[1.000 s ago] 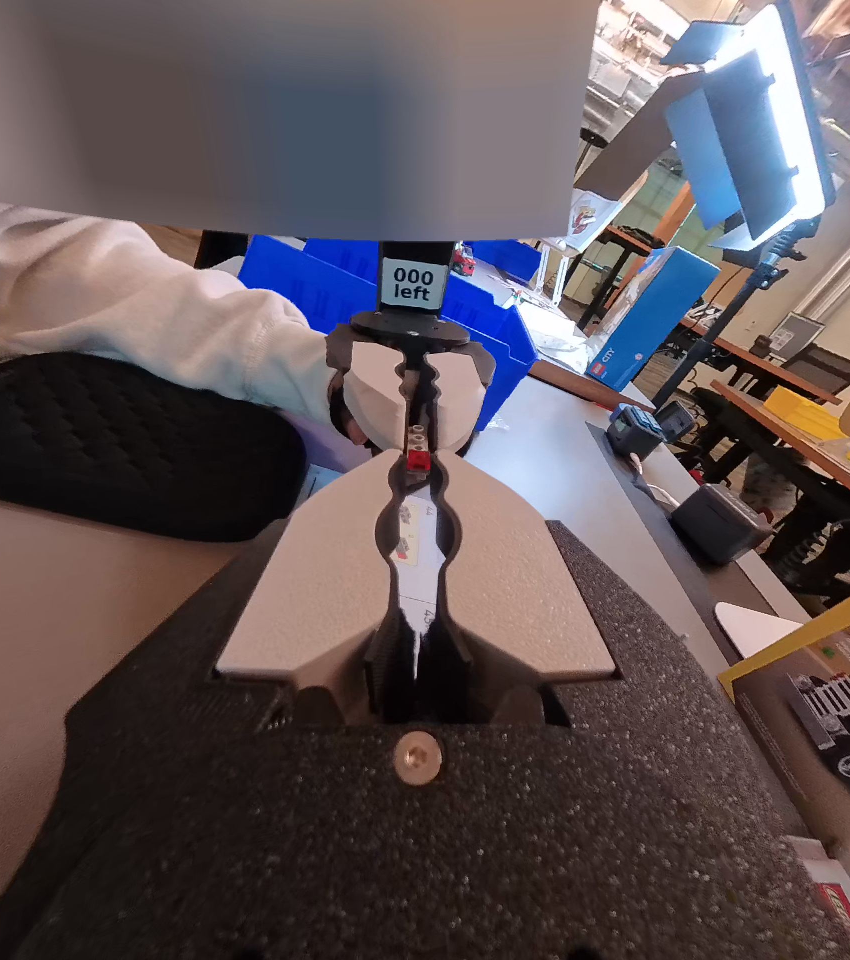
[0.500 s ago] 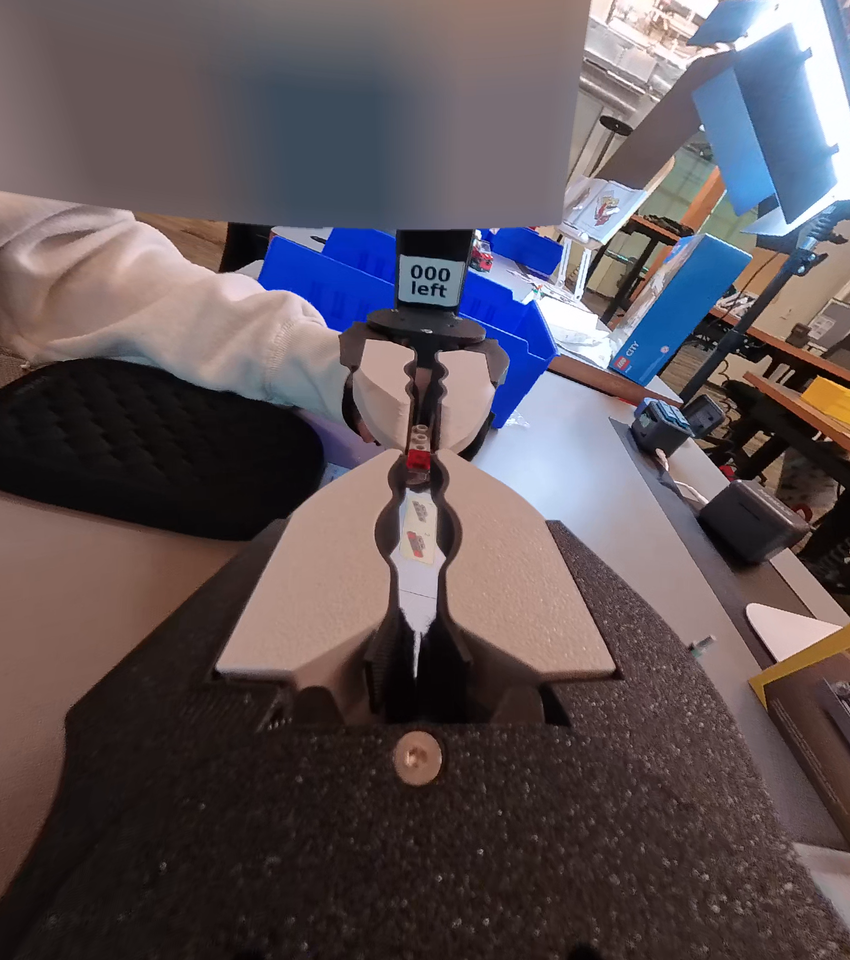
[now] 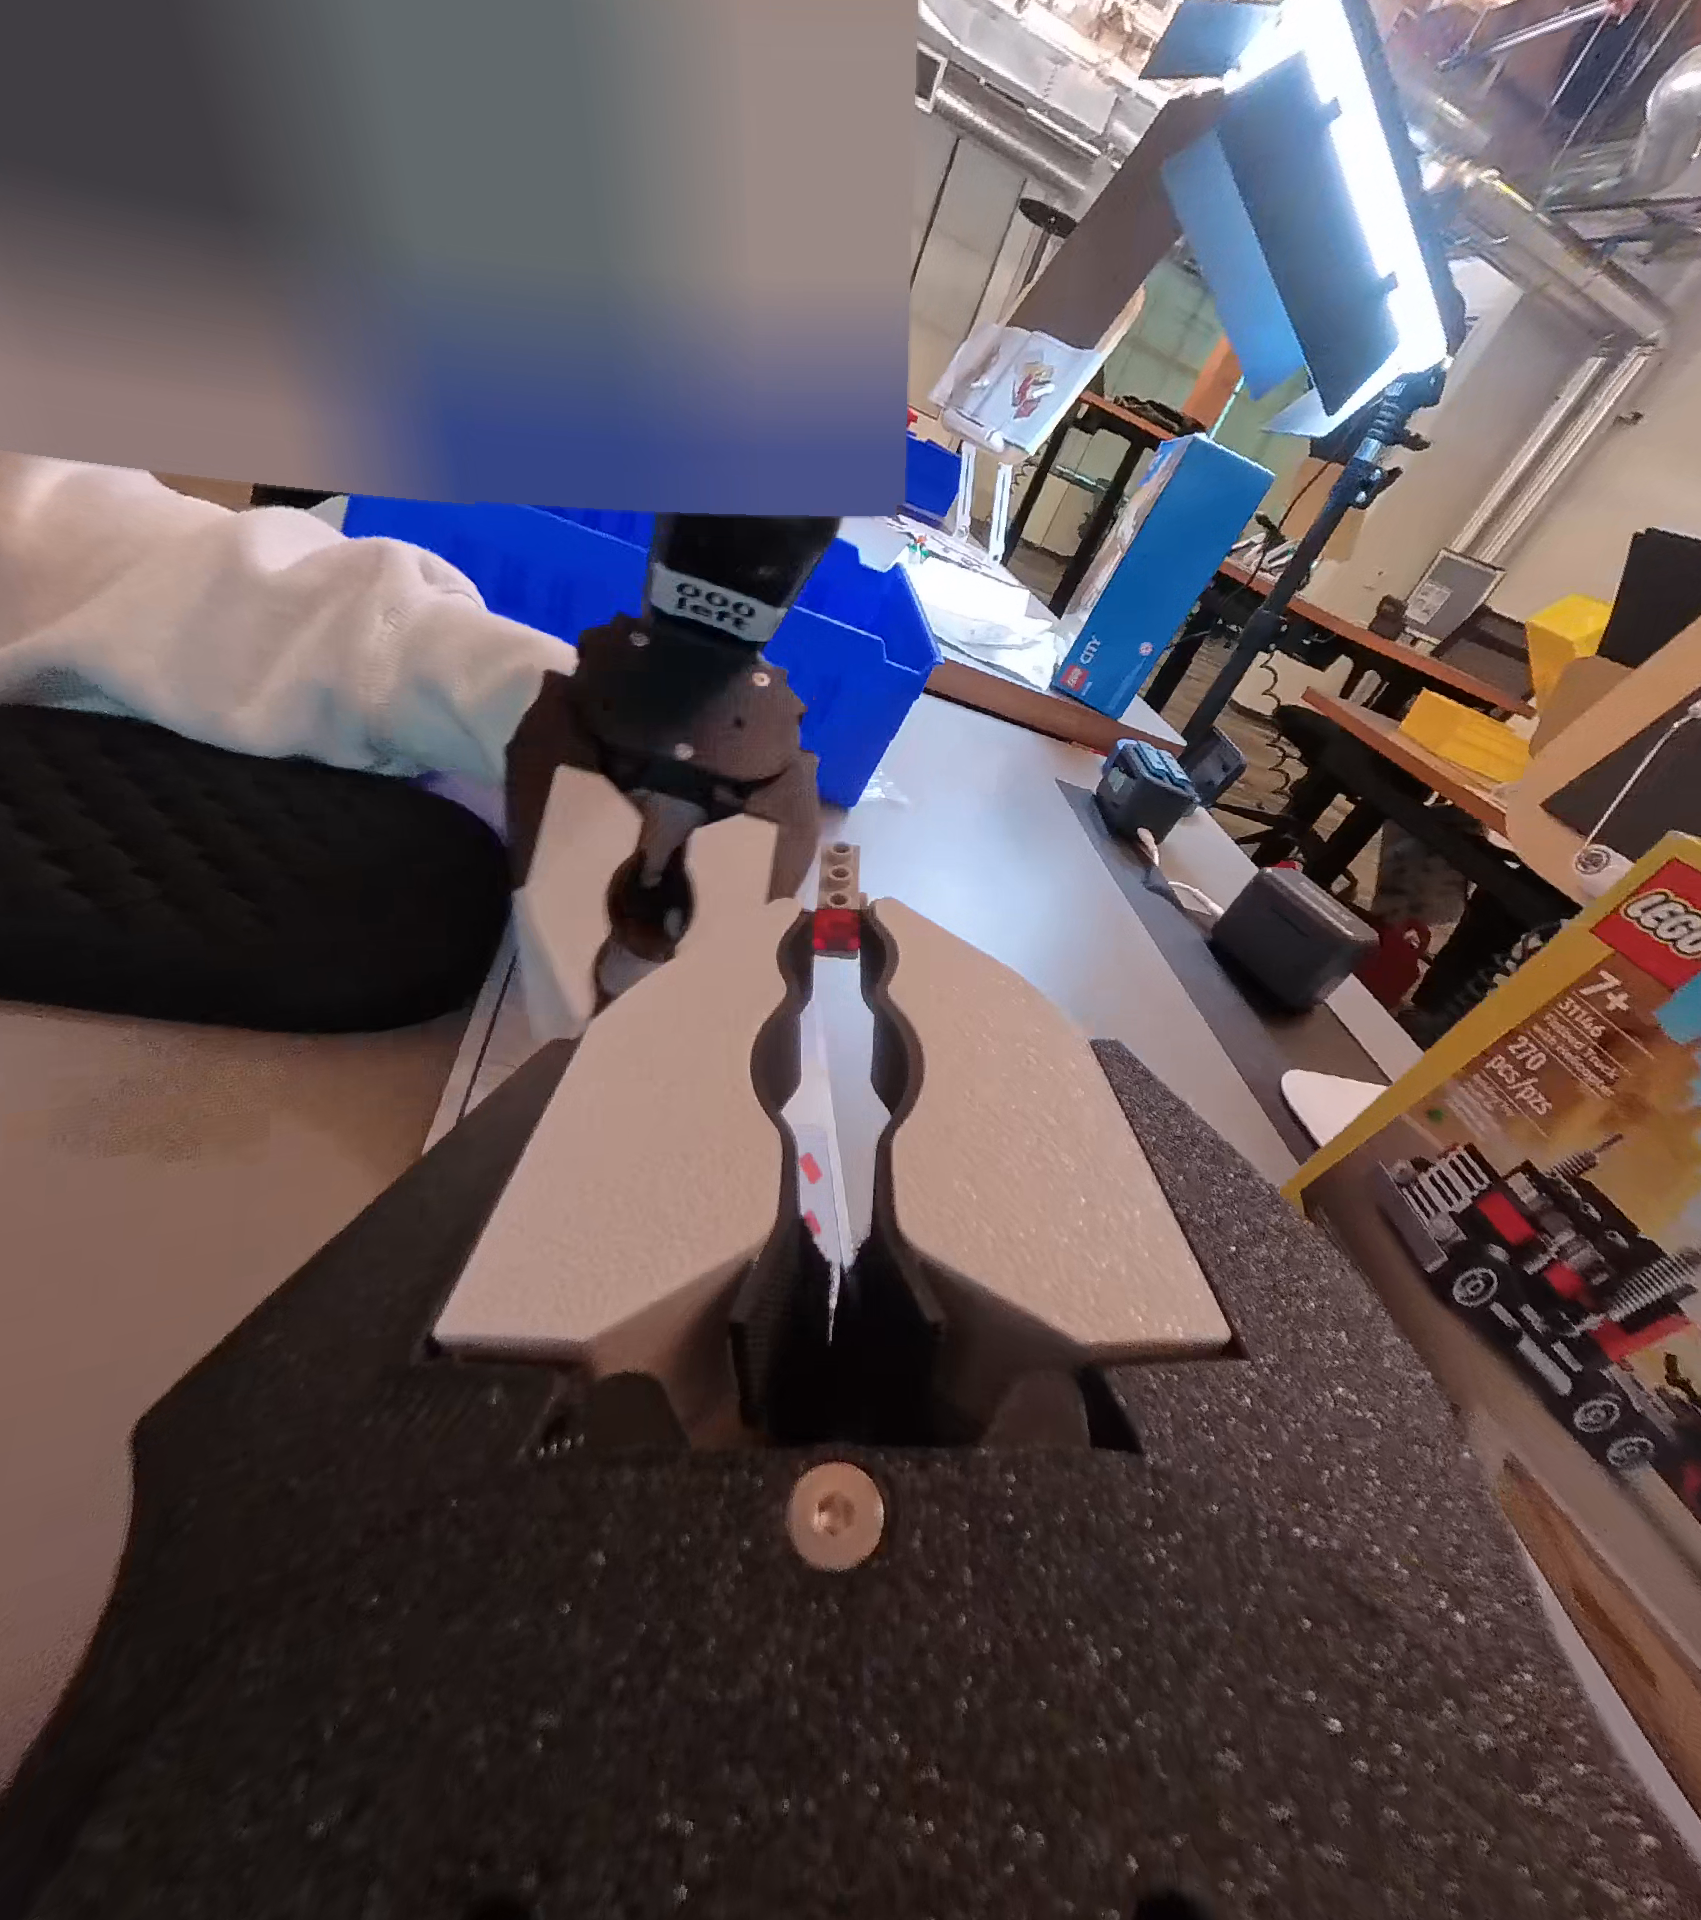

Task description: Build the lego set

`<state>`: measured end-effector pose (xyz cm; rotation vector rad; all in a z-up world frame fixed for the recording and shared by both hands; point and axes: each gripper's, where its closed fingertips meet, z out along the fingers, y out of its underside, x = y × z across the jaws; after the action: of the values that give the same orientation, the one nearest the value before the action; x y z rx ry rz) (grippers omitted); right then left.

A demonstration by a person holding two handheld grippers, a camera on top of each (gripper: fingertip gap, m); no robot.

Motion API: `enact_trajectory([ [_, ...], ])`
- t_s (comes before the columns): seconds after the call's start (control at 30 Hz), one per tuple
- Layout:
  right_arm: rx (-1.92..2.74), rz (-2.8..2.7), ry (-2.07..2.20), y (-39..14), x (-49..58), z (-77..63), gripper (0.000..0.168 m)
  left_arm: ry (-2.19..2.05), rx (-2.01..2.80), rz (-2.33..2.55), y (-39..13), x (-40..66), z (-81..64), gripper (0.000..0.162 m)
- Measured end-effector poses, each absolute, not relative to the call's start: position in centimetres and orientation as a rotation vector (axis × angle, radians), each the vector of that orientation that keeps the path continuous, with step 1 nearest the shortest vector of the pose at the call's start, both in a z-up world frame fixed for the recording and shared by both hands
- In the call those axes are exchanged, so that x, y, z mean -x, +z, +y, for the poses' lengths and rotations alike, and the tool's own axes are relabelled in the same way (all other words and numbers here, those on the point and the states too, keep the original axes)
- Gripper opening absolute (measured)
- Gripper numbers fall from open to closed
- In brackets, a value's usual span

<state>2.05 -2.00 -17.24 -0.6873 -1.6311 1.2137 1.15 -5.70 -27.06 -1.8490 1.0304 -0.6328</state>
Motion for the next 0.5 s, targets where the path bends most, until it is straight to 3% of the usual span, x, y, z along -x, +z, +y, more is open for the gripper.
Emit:
enact_trajectory([
  [0.5, 0.714, -1.68, 1.165, -18.5, -2.6, -1.7, 0.008, -0.522, 2.038, 1.176, -30.5, -3.4, -5.9, 0.017],
])
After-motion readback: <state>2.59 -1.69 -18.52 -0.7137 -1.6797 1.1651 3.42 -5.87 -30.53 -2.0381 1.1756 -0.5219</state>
